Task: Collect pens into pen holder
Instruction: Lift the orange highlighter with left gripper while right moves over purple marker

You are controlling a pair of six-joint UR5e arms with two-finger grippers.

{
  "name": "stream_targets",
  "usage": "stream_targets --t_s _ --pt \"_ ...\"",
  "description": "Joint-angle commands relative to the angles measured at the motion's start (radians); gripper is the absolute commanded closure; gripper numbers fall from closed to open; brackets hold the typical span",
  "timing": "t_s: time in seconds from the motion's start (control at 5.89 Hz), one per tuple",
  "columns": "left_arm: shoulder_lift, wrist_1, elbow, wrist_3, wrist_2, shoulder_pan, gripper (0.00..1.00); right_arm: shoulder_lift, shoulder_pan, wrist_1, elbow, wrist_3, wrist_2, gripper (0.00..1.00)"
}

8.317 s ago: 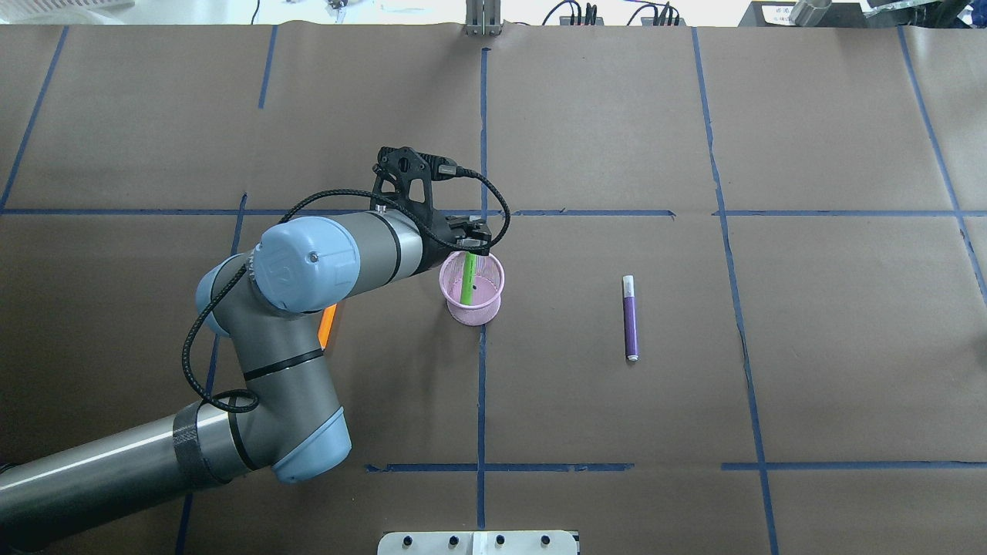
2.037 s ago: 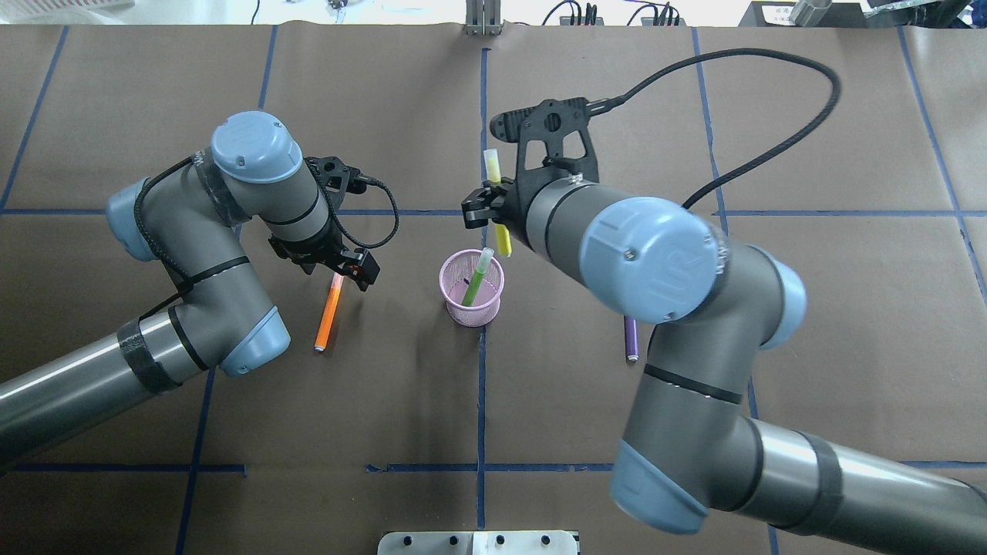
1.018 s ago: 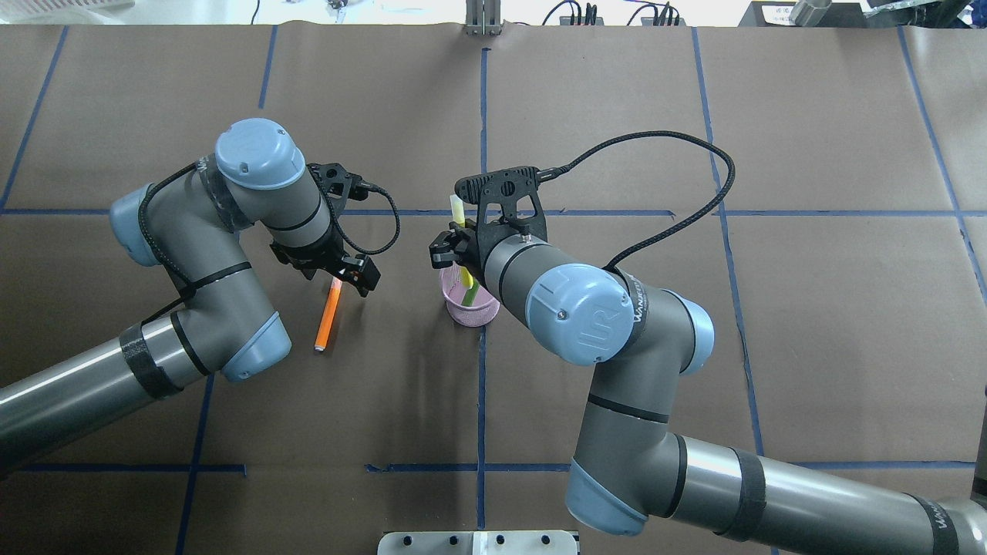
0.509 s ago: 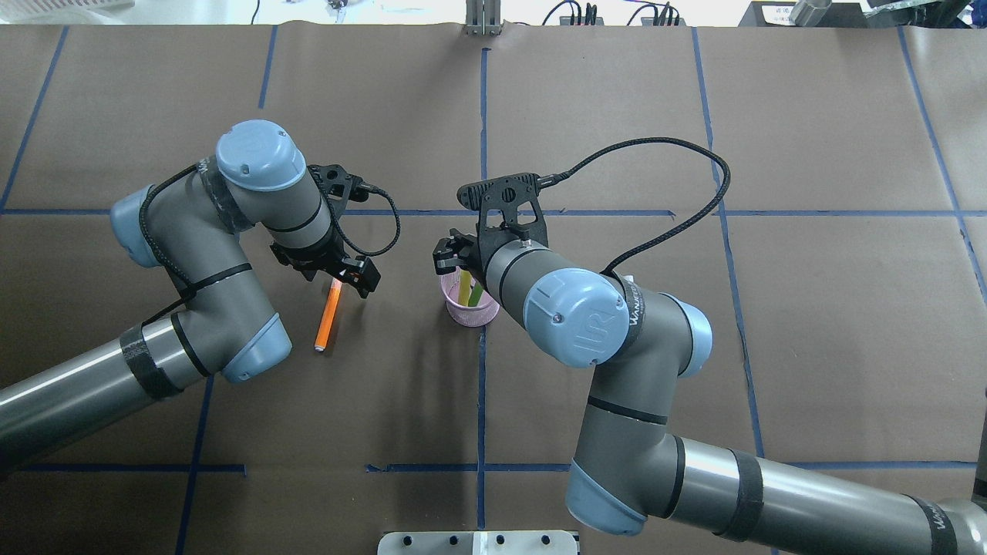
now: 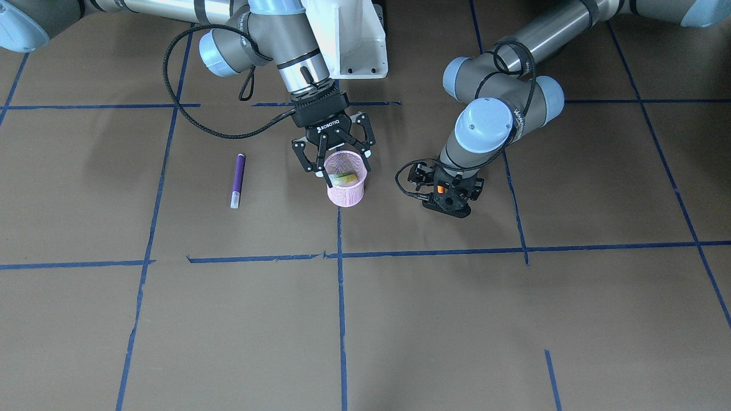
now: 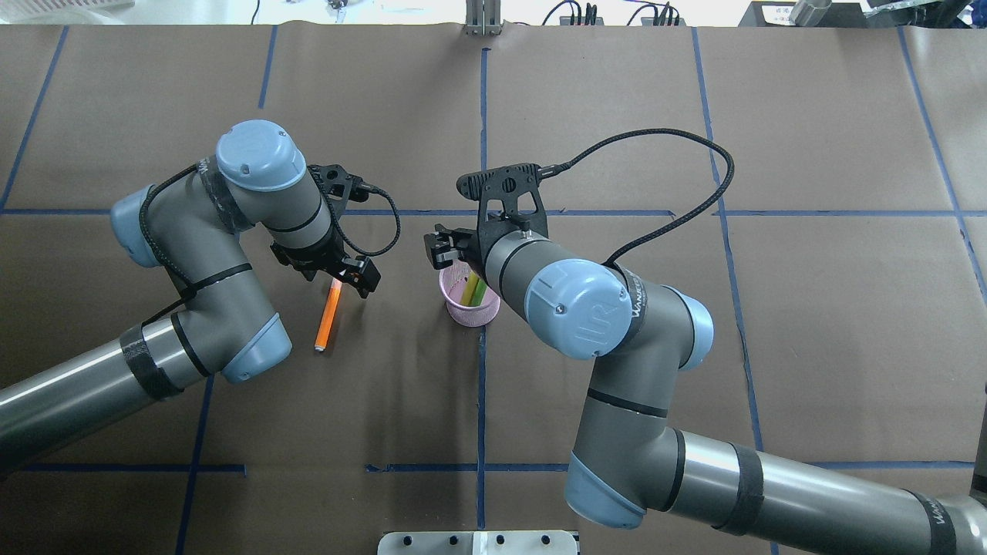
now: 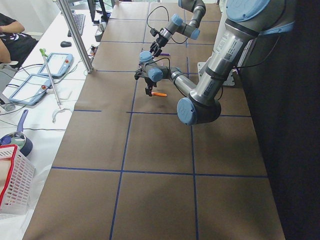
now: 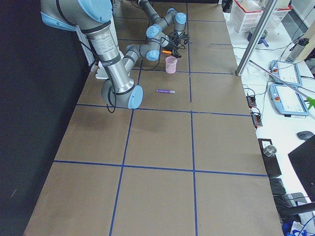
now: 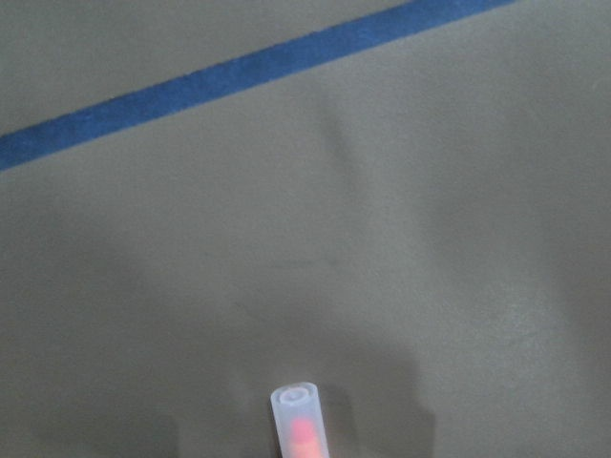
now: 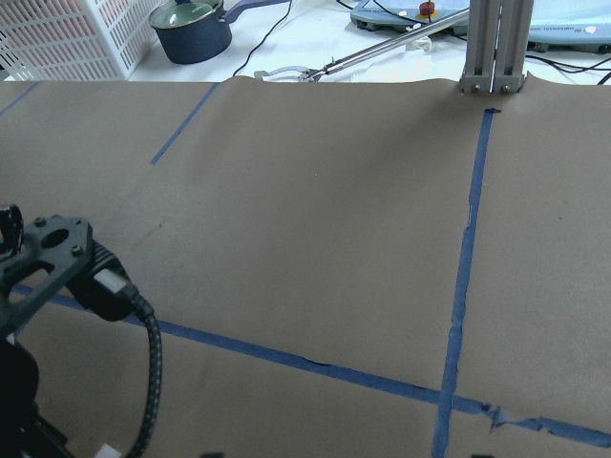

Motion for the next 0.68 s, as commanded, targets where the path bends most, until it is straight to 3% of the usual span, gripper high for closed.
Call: stream_targets --t_s 0.0,0.17,0.34,0.51 --pt "0.0 -0.002 0.002 0.0 0.0 0.0 0.03 0.001 0.127 -0.231 0.14 -0.002 0.23 0.0" --pt "0.001 0.0 0.002 0.002 0.0 0.0 0.21 -0.008 0.222 -0.351 0.16 -0.022 0.425 0.0" --pt "0.001 0.0 0.002 0.002 0.0 0.0 0.39 -0.029 0.274 -0.398 0.16 -0.04 0.515 0.0" --pt "0.0 0.0 0.002 0.002 0.0 0.0 0.64 -0.031 0.302 -0.435 0.158 -0.092 0.567 0.0"
